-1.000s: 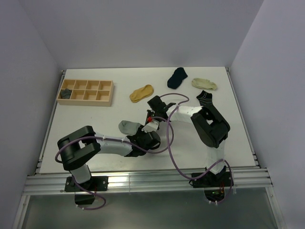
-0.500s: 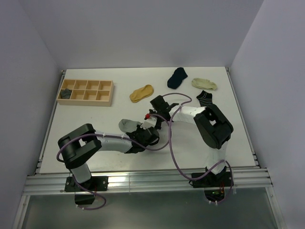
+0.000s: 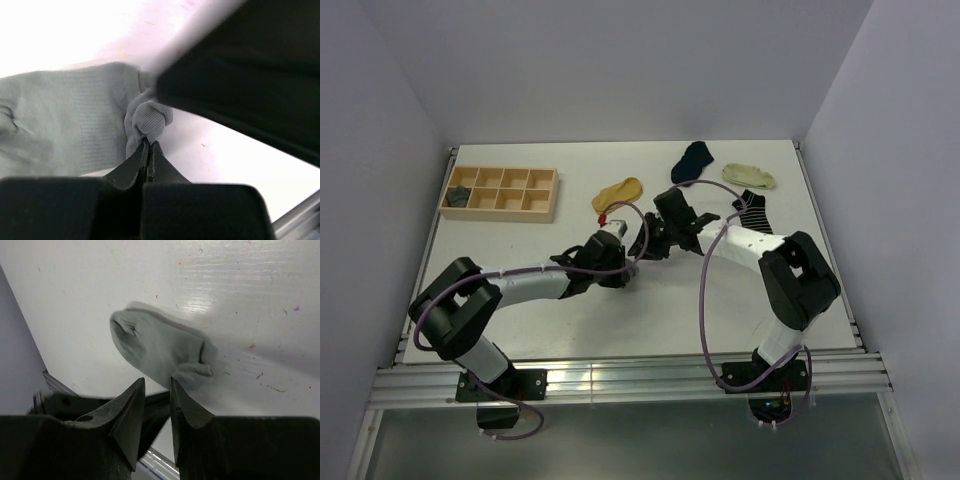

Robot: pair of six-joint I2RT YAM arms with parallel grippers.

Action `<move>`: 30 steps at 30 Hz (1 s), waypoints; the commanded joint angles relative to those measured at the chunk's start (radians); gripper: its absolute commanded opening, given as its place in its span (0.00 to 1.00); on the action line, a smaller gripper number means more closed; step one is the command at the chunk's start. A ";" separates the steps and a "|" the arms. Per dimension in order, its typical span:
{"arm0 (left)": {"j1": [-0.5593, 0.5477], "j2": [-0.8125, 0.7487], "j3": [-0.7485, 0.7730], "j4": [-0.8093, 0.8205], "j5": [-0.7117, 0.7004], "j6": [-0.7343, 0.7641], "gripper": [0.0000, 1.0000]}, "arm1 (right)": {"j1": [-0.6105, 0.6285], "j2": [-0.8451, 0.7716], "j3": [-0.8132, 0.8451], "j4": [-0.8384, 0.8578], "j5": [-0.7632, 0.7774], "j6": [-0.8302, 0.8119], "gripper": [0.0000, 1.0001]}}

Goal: Roll the socks
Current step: Roll the sock at the center of the board.

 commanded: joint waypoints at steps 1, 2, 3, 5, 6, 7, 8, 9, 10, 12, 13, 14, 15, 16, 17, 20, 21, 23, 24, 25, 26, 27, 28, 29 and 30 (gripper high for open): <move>0.089 -0.001 -0.025 0.062 0.202 -0.094 0.00 | -0.002 -0.021 -0.029 0.044 0.011 -0.014 0.34; 0.106 0.020 -0.028 0.067 0.220 -0.100 0.00 | 0.000 -0.021 -0.035 0.047 0.010 -0.012 0.34; 0.133 0.031 -0.028 0.077 0.257 -0.109 0.00 | -0.002 -0.021 -0.044 0.049 0.010 -0.011 0.33; 0.163 0.072 -0.025 0.087 0.300 -0.120 0.00 | -0.002 -0.024 -0.054 0.052 0.010 -0.008 0.31; 0.174 0.083 -0.028 0.096 0.344 -0.137 0.00 | -0.002 -0.027 -0.063 0.052 0.010 -0.008 0.31; 0.181 0.092 -0.034 0.120 0.362 -0.146 0.00 | 0.000 -0.025 -0.066 0.057 0.008 -0.008 0.30; 0.196 0.104 -0.047 0.136 0.378 -0.169 0.00 | 0.000 -0.024 -0.069 0.058 0.004 -0.008 0.29; 0.204 0.108 -0.054 0.151 0.414 -0.181 0.00 | 0.000 -0.024 -0.071 0.060 0.001 -0.005 0.29; 0.213 0.112 -0.062 0.175 0.426 -0.191 0.00 | 0.001 -0.018 -0.072 0.066 -0.003 -0.003 0.28; 0.241 0.123 -0.074 0.191 0.451 -0.209 0.00 | 0.005 -0.013 -0.067 0.069 -0.004 -0.002 0.28; 0.249 0.127 -0.076 0.194 0.466 -0.212 0.00 | 0.006 -0.004 -0.064 0.069 -0.003 0.000 0.28; 0.261 0.137 -0.080 0.206 0.477 -0.217 0.00 | 0.009 0.001 -0.060 0.069 -0.001 0.001 0.27; 0.269 0.141 -0.083 0.218 0.487 -0.230 0.00 | 0.011 0.005 -0.052 0.069 0.002 0.003 0.27; 0.275 0.146 -0.085 0.225 0.507 -0.234 0.00 | 0.011 0.019 -0.048 0.069 -0.001 0.003 0.27; 0.284 0.155 -0.085 0.228 0.512 -0.237 0.00 | 0.012 0.027 -0.044 0.073 -0.006 0.006 0.27; 0.292 0.166 -0.083 0.234 0.524 -0.244 0.00 | 0.014 0.053 -0.037 0.095 -0.021 0.021 0.26; 0.292 0.164 -0.083 0.235 0.524 -0.243 0.00 | 0.014 0.062 -0.034 0.103 -0.029 0.026 0.26; 0.295 0.163 -0.083 0.232 0.521 -0.243 0.00 | 0.015 0.079 -0.031 0.121 -0.041 0.030 0.25; 0.293 0.163 -0.083 0.231 0.521 -0.240 0.00 | 0.018 0.085 -0.023 0.126 -0.042 0.030 0.25; 0.293 0.161 -0.080 0.228 0.520 -0.238 0.00 | 0.020 0.094 -0.018 0.129 -0.042 0.029 0.25; 0.295 0.163 -0.080 0.225 0.518 -0.237 0.00 | 0.023 0.099 -0.008 0.129 -0.041 0.029 0.25; 0.295 0.160 -0.080 0.223 0.518 -0.235 0.00 | 0.026 0.103 -0.003 0.129 -0.039 0.029 0.25; 0.295 0.158 -0.080 0.220 0.517 -0.235 0.00 | 0.026 0.119 0.003 0.129 -0.042 0.030 0.25; 0.295 0.158 -0.080 0.222 0.515 -0.232 0.00 | 0.028 0.128 0.012 0.129 -0.044 0.034 0.24; 0.295 0.158 -0.080 0.219 0.515 -0.232 0.00 | 0.028 0.143 0.017 0.132 -0.050 0.034 0.24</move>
